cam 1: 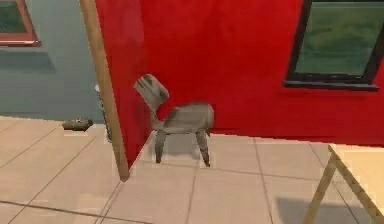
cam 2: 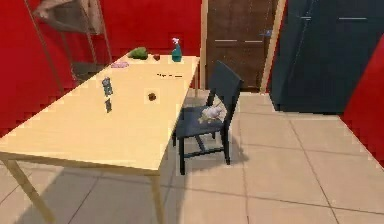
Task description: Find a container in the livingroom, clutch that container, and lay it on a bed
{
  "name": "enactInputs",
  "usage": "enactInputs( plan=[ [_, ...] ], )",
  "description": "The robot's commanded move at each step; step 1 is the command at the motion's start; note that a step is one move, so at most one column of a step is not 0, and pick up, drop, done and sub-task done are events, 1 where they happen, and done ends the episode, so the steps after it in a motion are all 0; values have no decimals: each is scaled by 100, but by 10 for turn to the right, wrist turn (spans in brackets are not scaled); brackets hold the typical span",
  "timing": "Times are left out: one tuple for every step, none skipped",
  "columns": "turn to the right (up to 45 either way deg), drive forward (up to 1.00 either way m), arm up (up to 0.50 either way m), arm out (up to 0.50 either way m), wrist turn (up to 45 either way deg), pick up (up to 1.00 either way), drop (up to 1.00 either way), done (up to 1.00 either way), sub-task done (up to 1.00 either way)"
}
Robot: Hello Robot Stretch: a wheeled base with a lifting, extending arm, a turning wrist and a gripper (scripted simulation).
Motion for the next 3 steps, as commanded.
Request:
enactInputs(
  plan=[
    [0,30,0,0,0,0,0,0,0],
    [90,0,0,0,0,0,0,0,0],
    [0,15,0,0,0,0,0,0,0]
  ],
)
